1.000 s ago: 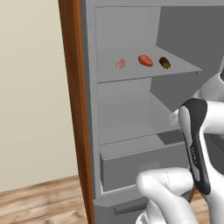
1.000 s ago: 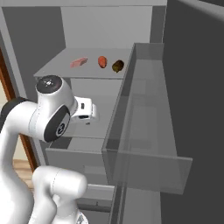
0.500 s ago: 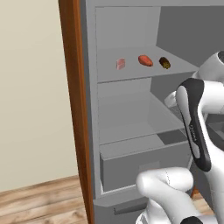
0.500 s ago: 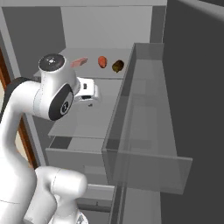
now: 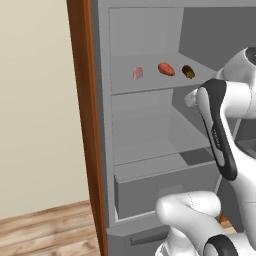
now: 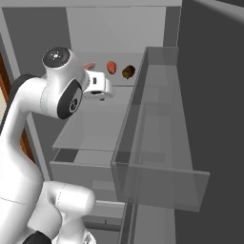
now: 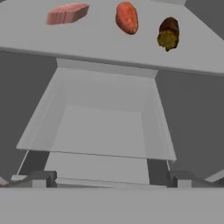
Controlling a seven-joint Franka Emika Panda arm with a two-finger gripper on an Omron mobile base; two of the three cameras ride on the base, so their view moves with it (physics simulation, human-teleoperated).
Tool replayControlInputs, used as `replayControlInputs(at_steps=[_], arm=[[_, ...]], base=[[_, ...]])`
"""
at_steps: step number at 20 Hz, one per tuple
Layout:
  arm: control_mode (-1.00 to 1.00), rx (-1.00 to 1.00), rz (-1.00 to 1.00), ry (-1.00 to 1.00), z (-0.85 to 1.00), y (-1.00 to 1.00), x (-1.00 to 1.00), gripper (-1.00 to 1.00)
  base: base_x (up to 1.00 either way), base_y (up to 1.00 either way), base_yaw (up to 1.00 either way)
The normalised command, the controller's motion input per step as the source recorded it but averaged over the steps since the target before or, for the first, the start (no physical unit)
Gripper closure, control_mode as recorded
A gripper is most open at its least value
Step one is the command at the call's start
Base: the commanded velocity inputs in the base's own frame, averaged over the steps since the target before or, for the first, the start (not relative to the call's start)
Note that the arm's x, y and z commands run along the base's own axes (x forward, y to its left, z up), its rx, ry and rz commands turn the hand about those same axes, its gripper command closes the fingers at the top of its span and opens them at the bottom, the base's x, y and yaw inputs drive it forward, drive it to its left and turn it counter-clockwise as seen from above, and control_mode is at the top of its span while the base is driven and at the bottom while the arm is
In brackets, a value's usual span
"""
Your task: Place one sweet potato and one steak in each tupperware on the nearby counter, to pack two identical lunches.
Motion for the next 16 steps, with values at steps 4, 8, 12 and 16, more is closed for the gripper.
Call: replayControlInputs(at_steps=[4, 8, 12, 16], arm=[[-1.00, 0.00, -0.07, -0.22, 0.13, 0.00, 0.25, -1.00], [-1.00, 0.00, -0.09, -0.13, 0.24, -0.03, 0.32, -1.00], [-1.00, 0.02, -0.11, -0.03, 0.43, -0.14, 0.21, -1.00], [-1.00, 0.06, -0.10, 0.00, 0.46, -0.20, 0.04, -1.00]], base=[[0.00, 0.00, 0.00], [0.00, 0.00, 0.00], [0.00, 0.00, 0.00], [0.00, 0.00, 0.00]])
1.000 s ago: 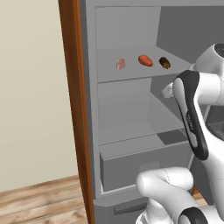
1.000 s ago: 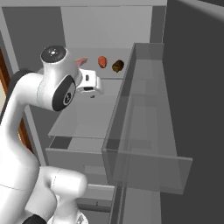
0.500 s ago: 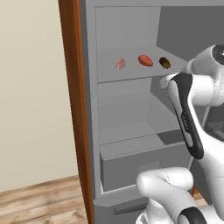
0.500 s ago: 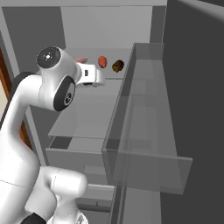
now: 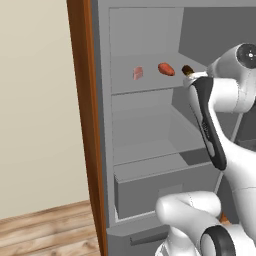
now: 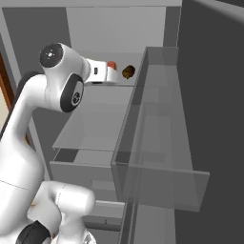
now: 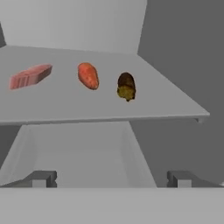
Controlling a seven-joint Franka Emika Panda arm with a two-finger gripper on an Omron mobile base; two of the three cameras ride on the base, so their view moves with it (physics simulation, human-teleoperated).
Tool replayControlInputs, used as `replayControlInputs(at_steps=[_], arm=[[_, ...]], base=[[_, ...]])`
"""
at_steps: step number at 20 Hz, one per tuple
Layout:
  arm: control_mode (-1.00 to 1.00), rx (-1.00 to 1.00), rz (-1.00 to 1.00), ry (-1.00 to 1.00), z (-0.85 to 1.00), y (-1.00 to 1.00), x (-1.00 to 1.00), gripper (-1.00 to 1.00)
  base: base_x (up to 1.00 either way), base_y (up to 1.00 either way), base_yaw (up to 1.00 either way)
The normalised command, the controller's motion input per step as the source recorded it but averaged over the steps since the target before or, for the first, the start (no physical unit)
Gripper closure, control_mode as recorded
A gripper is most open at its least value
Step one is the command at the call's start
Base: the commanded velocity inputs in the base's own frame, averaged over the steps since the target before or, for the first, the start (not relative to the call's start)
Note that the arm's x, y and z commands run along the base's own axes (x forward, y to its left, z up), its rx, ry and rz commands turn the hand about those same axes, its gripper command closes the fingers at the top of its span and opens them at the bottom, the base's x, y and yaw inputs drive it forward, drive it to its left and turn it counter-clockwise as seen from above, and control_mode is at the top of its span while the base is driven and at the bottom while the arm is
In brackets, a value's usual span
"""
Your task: Place one sweet potato and one steak in each tupperware on the nearby counter, to pack two identical lunches.
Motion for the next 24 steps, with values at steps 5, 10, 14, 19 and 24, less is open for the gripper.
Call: replayControlInputs(at_steps=[5, 10, 14, 19, 24], arm=[[-1.00, 0.10, -0.06, 0.00, 0.19, -0.07, 0.00, -1.00], [-1.00, 0.10, -0.06, 0.00, 0.00, 0.00, 0.00, -1.00], [-1.00, 0.08, -0.08, -0.01, 0.00, -0.01, 0.11, -1.00], [-1.00, 0.03, -0.09, -0.01, 0.00, 0.00, 0.37, -1.00], [-1.00, 0.00, -0.03, -0.01, 0.00, 0.00, 0.53, -1.00]], base=[[0.00, 0.00, 0.00], [0.00, 0.00, 0.00], [0.00, 0.00, 0.00], [0.00, 0.00, 0.00], [0.00, 0.00, 0.00]])
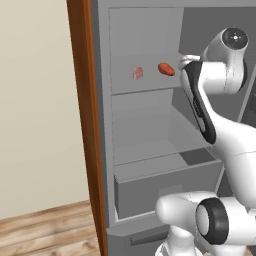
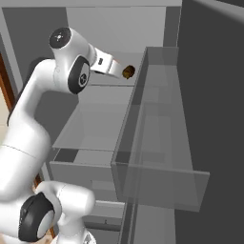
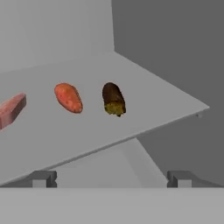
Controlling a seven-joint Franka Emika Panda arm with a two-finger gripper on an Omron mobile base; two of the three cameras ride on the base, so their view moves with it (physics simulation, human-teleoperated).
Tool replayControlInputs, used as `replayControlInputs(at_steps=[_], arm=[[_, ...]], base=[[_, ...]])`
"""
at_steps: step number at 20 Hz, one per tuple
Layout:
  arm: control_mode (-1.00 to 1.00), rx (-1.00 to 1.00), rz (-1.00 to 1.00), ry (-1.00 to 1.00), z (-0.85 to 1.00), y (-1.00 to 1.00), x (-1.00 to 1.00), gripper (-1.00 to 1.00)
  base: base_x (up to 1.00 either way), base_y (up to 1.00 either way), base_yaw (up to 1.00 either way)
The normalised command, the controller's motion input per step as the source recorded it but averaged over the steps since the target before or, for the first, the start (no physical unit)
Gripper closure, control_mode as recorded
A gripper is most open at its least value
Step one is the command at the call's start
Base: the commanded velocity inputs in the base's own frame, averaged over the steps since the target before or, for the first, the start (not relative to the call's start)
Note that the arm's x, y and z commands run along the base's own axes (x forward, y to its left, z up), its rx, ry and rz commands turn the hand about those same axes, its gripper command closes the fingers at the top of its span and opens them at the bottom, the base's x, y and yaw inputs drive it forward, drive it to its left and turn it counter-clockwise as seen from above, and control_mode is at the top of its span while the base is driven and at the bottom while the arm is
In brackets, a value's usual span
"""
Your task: Place one sweet potato and one steak in each tupperware on the nearby counter, to pack two identical lunches.
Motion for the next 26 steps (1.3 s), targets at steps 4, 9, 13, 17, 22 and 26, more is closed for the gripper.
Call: replayControlInputs(at_steps=[4, 9, 13, 17, 22, 26], arm=[[-1.00, 0.00, 0.00, 0.00, -0.01, -0.06, 0.56, -1.00], [-1.00, 0.00, 0.00, 0.00, -0.07, -0.34, 0.45, -1.00], [-1.00, 0.00, 0.00, 0.00, -0.09, -0.36, 0.42, -1.00], [-1.00, 0.00, 0.00, 0.01, -0.07, -0.01, 0.54, -1.00], [-1.00, 0.00, 0.00, 0.03, -0.08, 0.00, 0.51, -1.00], [-1.00, 0.00, 0.00, 0.06, -0.10, -0.04, 0.27, -1.00]], base=[[0.00, 0.00, 0.00], [0.00, 0.00, 0.00], [0.00, 0.00, 0.00], [0.00, 0.00, 0.00], [0.00, 0.00, 0.00], [0.00, 0.00, 0.00]])
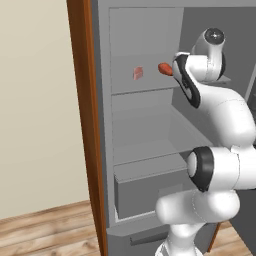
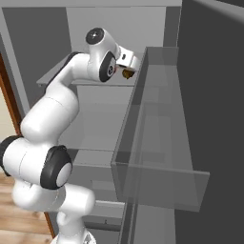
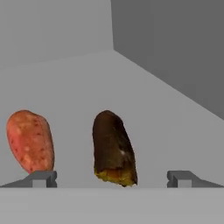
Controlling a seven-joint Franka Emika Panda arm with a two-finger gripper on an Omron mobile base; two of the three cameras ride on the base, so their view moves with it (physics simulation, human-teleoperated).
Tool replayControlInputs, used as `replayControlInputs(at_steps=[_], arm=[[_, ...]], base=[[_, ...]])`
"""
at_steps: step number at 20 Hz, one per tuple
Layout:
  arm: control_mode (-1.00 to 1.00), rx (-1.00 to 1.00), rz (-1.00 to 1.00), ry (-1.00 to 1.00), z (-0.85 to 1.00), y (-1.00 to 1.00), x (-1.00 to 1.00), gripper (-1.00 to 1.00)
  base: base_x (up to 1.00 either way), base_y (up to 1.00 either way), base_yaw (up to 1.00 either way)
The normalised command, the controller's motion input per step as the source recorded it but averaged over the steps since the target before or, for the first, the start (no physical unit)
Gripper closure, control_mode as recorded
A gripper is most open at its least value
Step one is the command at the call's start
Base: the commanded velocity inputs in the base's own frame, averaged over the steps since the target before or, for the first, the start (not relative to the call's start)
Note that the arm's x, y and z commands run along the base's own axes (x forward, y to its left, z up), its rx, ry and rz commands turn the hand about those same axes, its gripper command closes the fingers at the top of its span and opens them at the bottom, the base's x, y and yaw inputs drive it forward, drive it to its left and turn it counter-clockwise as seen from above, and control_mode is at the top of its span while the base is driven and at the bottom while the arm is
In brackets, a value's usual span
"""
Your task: Place one sweet potato and one steak in each tupperware on the nearby counter, to pack two identical lunches.
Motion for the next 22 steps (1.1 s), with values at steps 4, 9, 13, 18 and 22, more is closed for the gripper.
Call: replayControlInputs(at_steps=[4, 9, 13, 18, 22], arm=[[-1.00, 0.00, 0.00, 0.08, -0.13, -0.14, 0.14, -1.00], [-1.00, 0.00, 0.00, 0.08, -0.21, -0.17, 0.19, -1.00], [-1.00, 0.00, 0.00, 0.01, -0.21, -0.02, 0.46, -1.00], [-1.00, 0.00, 0.00, 0.00, -0.21, 0.00, 0.52, -1.00], [-1.00, -0.01, 0.00, 0.07, -0.44, 0.00, 0.16, -1.00]], base=[[0.00, 0.00, 0.00], [0.00, 0.00, 0.00], [0.00, 0.00, 0.00], [0.00, 0.00, 0.00], [0.00, 0.00, 0.00]])
